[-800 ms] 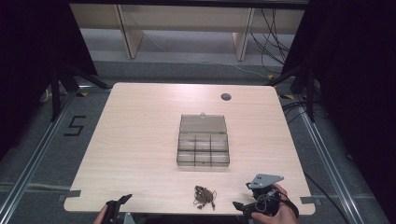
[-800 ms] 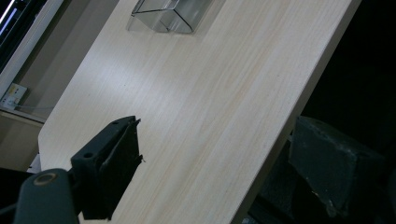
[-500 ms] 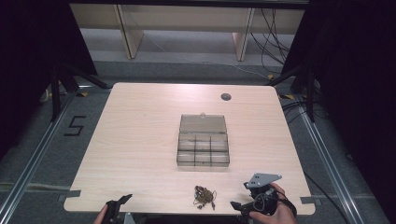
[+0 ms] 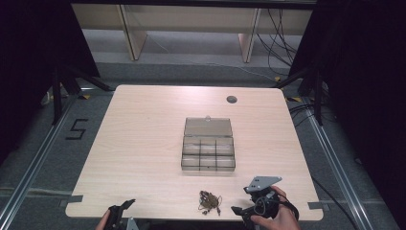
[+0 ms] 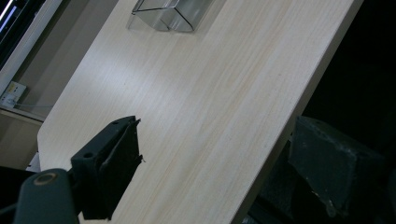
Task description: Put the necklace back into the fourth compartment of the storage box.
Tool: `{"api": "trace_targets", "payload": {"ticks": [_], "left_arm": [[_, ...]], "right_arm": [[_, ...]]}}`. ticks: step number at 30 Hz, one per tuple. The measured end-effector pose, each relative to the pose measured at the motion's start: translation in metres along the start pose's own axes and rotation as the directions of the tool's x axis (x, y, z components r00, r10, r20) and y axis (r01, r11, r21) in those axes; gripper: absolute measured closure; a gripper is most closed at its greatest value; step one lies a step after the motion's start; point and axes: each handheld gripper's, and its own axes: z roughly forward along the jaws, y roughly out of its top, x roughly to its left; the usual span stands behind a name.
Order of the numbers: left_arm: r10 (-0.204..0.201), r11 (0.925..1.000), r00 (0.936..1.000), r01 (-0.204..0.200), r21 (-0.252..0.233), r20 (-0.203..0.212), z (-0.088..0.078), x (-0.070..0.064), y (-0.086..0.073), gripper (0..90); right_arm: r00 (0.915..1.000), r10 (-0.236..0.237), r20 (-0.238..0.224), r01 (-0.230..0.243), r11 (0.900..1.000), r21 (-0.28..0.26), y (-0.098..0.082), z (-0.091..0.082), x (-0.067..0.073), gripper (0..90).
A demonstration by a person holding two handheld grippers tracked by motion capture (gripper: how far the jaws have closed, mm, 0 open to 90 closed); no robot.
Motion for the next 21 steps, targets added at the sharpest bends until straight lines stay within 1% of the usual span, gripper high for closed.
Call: {"api": "trace_targets", "payload": {"ticks": [1, 2, 3, 4, 5, 6, 7, 8, 9, 10, 11, 12, 13, 14, 15, 16, 17, 18, 19, 20, 21], "left_arm": [[0.002, 1.0, 1.0, -0.002, 0.0, 0.001, 0.0, 0.0, 0.0, 15.7], [0.001, 1.0, 1.0, -0.001, 0.0, -0.001, 0.0, 0.0, 0.0, 15.7], [-0.024, 0.9997, 0.9997, 0.024, -0.004, 0.011, 0.001, -0.001, 0.0, 15.7], [-0.024, 0.9997, 0.9997, 0.024, -0.004, 0.011, 0.001, -0.001, 0.0, 15.7], [-0.02, 0.9997, 0.9994, 0.02, -0.01, 0.028, 0.002, -0.001, 0.0, 15.7], [-0.02, 0.9997, 0.9994, 0.02, -0.01, 0.028, 0.002, -0.001, 0.0, 15.7], [-0.018, 0.9998, 0.9997, 0.018, -0.002, 0.013, 0.001, -0.001, -0.001, 15.7], [-0.018, 0.9998, 0.9997, 0.018, -0.002, 0.013, 0.001, -0.001, -0.001, 15.7], [-0.02, 0.9998, 0.9991, 0.021, -0.003, 0.036, 0.002, 0.0, 0.0, 15.7], [-0.014, 0.9999, 0.9992, 0.014, -0.003, 0.039, 0.001, 0.001, 0.0, 15.7], [-0.014, 0.9999, 0.9997, 0.014, 0.001, 0.021, 0.001, 0.0, 0.0, 15.7], [-0.015, 0.9999, 0.9996, 0.015, -0.001, 0.023, 0.001, 0.0, -0.001, 15.7], [-0.013, 0.9999, 0.9996, 0.013, -0.001, 0.024, 0.001, 0.0, 0.0, 15.7], [-0.016, 0.9999, 0.9995, 0.016, 0.002, 0.026, 0.001, 0.0, 0.0, 15.7], [-0.014, 0.9999, 0.9996, 0.014, 0.004, 0.025, 0.001, 0.0, 0.0, 15.7], [-0.015, 0.9999, 0.9996, 0.015, 0.003, 0.024, 0.001, 0.0, 0.0, 15.7], [-0.017, 0.9999, 0.9996, 0.017, 0.0, 0.024, 0.001, 0.0, 0.0, 15.7], [-0.014, 0.9999, 0.9996, 0.014, 0.005, 0.024, 0.001, 0.0, 0.0, 15.7], [-0.015, 0.9999, 0.9997, 0.015, 0.004, 0.021, 0.001, 0.001, 0.0, 15.7], [-0.015, 0.9999, 0.9997, 0.015, 0.004, 0.021, 0.001, 0.001, 0.0, 15.7], [-0.01, 0.9999, 0.9998, 0.01, 0.005, 0.016, 0.0, 0.001, 0.0, 15.7]], "right_arm": [[0.9995, 0.026, -0.015, -0.026, 1.0, 0.016, 0.002, -0.001, 0.002, 19.8], [0.9999, 0.002, -0.01, -0.002, 1.0, -0.002, 0.003, 0.002, 0.002, 20.1], [0.9994, 0.02, -0.03, -0.02, 1.0, 0.012, 0.005, 0.001, 0.003, 20.3], [0.9996, 0.01, -0.026, -0.009, 1.0, 0.028, 0.007, 0.001, 0.002, 20.4], [0.9997, 0.008, -0.025, -0.007, 1.0, 0.029, 0.009, 0.002, 0.003, 20.8], [0.9997, 0.008, -0.025, -0.007, 1.0, 0.029, 0.009, 0.002, 0.003, 20.8], [0.9992, 0.007, -0.04, -0.006, 1.0, 0.025, 0.012, 0.005, 0.005, 21.8], [0.9992, 0.007, -0.04, -0.006, 1.0, 0.025, 0.012, 0.005, 0.005, 21.8], [0.9993, -0.006, -0.036, 0.007, 0.999, 0.04, 0.015, 0.005, 0.005, 22.7], [0.9992, -0.002, -0.041, 0.003, 1.0, 0.02, 0.015, 0.007, 0.005, 22.9], [0.9987, 0.012, -0.049, -0.01, 0.999, 0.041, 0.016, 0.006, 0.006, 23.0], [0.9989, -0.011, -0.045, 0.012, 0.999, 0.034, 0.018, 0.007, 0.005, 23.3], [0.9988, 0.003, -0.049, -0.001, 0.999, 0.038, 0.018, 0.007, 0.005, 23.7], [0.9987, 0.004, -0.051, -0.001, 0.999, 0.05, 0.02, 0.006, 0.005, 23.9], [0.9985, 0.014, -0.053, -0.011, 0.998, 0.058, 0.021, 0.007, 0.005, 24.2], [0.9989, -0.002, -0.047, 0.005, 0.999, 0.048, 0.022, 0.009, 0.003, 24.5], [0.9979, 0.027, -0.059, -0.023, 0.998, 0.063, 0.023, 0.009, 0.006, 25.3], [0.9987, -0.004, -0.05, 0.006, 0.999, 0.044, 0.024, 0.01, 0.004, 26.6], [0.9988, -0.014, -0.048, 0.015, 0.999, 0.029, 0.025, 0.013, 0.004, 26.9], [0.9981, -0.001, -0.062, 0.003, 0.999, 0.033, 0.027, 0.013, 0.005, 26.9], [0.9982, -0.018, -0.057, 0.02, 0.999, 0.03, 0.029, 0.016, 0.004, 26.9]]}}
